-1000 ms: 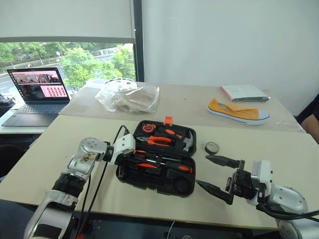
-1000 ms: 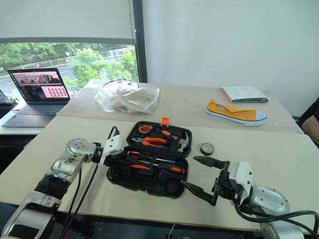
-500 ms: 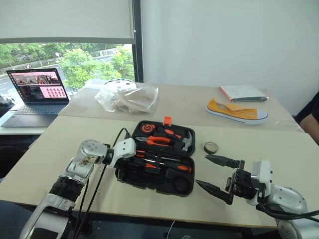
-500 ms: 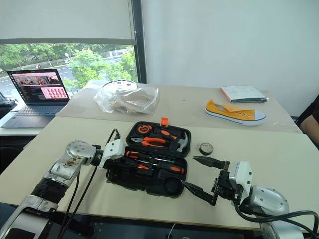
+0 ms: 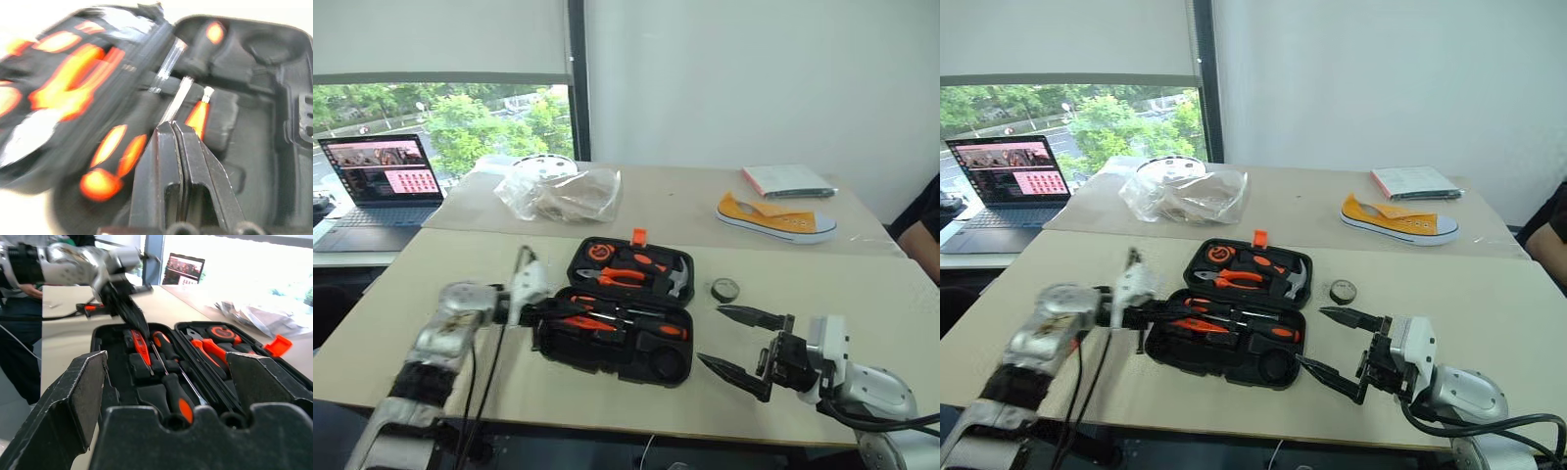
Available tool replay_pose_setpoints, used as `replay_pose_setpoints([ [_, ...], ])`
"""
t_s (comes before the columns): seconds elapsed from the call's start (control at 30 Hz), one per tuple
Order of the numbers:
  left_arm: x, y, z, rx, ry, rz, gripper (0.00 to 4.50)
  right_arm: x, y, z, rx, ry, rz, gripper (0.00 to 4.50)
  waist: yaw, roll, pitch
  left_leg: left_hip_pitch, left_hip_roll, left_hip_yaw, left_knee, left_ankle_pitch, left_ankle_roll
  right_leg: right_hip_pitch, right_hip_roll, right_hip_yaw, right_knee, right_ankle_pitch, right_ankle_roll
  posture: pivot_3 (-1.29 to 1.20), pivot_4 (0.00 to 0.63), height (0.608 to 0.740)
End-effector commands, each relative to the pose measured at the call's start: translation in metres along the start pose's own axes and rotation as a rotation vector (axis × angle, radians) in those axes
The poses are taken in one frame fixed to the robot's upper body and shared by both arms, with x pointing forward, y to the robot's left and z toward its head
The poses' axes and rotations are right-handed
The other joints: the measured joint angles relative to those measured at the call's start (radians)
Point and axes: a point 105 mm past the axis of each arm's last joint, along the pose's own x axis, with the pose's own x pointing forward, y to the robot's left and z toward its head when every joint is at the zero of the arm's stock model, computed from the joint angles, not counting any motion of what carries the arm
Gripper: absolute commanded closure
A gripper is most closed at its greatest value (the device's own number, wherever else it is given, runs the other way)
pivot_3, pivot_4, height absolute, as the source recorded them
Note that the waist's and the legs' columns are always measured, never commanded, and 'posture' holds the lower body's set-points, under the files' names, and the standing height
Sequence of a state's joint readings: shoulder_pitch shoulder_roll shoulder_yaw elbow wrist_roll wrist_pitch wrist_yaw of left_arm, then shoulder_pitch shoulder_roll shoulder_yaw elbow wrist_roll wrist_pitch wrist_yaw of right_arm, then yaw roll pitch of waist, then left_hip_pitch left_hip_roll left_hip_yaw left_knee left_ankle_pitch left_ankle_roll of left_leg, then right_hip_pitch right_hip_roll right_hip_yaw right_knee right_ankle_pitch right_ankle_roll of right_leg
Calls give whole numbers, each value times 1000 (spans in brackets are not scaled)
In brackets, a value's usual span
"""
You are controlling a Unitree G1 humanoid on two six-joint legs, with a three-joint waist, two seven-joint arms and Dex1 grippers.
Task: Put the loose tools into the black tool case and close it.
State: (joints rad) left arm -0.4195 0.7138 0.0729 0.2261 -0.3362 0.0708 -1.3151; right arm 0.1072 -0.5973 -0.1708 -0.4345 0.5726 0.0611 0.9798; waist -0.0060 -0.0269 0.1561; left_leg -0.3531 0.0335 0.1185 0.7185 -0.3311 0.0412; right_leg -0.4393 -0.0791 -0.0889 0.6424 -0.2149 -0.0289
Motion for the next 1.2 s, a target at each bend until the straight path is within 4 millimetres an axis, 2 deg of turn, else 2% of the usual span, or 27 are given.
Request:
replay_pose_setpoints([
  [0.03,-53,2,0,1,-44,214,3689,0,-2,9,-35,-39,1,0,2,0,0,0,0,0,0,0,0,0,0,0,-1,0,0,0,150,740],
  [0.13,-97,-10,-21,-50,9,413,2483,1,-1,9,-39,-48,13,0,-2,0,0,0,0,0,-1,0,0,0,-5,0,-1,0,0,0,150,740],
  [0.2,-127,-23,-33,-86,42,552,1898,2,0,7,-39,-50,30,0,-2,0,0,0,0,0,-2,-1,1,0,-9,-2,-2,0,0,0,150,740],
  [0.23,-142,-31,-39,-106,53,629,1412,3,0,6,-39,-51,40,0,0,0,0,0,0,-1,-2,-1,1,0,-10,-3,-2,0,0,0,150,740],
  [0.27,-155,-38,-43,-127,65,691,1188,3,1,5,-40,-52,49,0,1,0,1,0,0,-1,-2,-1,1,1,-11,-3,-2,0,0,0,150,740],
  [0.37,-186,-59,-56,-189,94,862,88,6,2,7,-38,-90,71,0,10,0,1,0,-1,-1,-2,-2,2,2,-13,-4,-3,0,1,0,150,740],
  [0.43,-204,-71,-63,-238,101,970,35,10,5,7,-32,-104,107,0,18,0,1,0,-1,-1,-2,-2,3,2,-13,-4,-3,0,1,0,150,740],
  [0.53,-218,-82,-69,-302,87,1081,35,16,12,6,-34,-120,151,0,26,-1,0,0,-1,-2,-2,-5,8,2,-14,-5,-4,0,1,0,150,740],
  [0.63,-212,-75,-66,-340,52,1082,35,19,11,6,-5,-137,161,0,31,-1,0,0,-1,-3,-2,-6,9,2,-14,-5,-3,0,0,0,150,740],
  [0.8,-178,-36,-49,-450,12,957,35,22,8,4,-21,-137,164,0,39,-2,0,0,-1,-3,-1,-5,8,2,-12,-6,-2,0,-1,0,150,740],
  [0.93,-157,-4,-51,-515,119,910,35,25,7,2,-25,-136,162,0,31,-1,0,1,-1,-3,-2,-1,1,2,-9,-6,-1,1,-1,0,150,740],
  [1.0,-146,11,-59,-536,201,899,35,28,6,1,-25,-138,159,0,24,-1,0,1,-2,-2,-3,0,-1,2,-9,-6,-1,1,-1,0,150,740],
  [1.1,-130,21,-66,-567,267,847,35,30,7,1,-27,-141,156,0,16,-1,0,1,-2,-2,-3,1,-2,2,-3,-7,-1,1,-2,0,150,740],
  [1.2,-122,21,-73,-588,319,810,35,30,7,1,-25,-140,145,0,5,-1,0,1,-2,0,-4,1,-3,0,-1,-6,-2,1,-1,0,150,740],
])
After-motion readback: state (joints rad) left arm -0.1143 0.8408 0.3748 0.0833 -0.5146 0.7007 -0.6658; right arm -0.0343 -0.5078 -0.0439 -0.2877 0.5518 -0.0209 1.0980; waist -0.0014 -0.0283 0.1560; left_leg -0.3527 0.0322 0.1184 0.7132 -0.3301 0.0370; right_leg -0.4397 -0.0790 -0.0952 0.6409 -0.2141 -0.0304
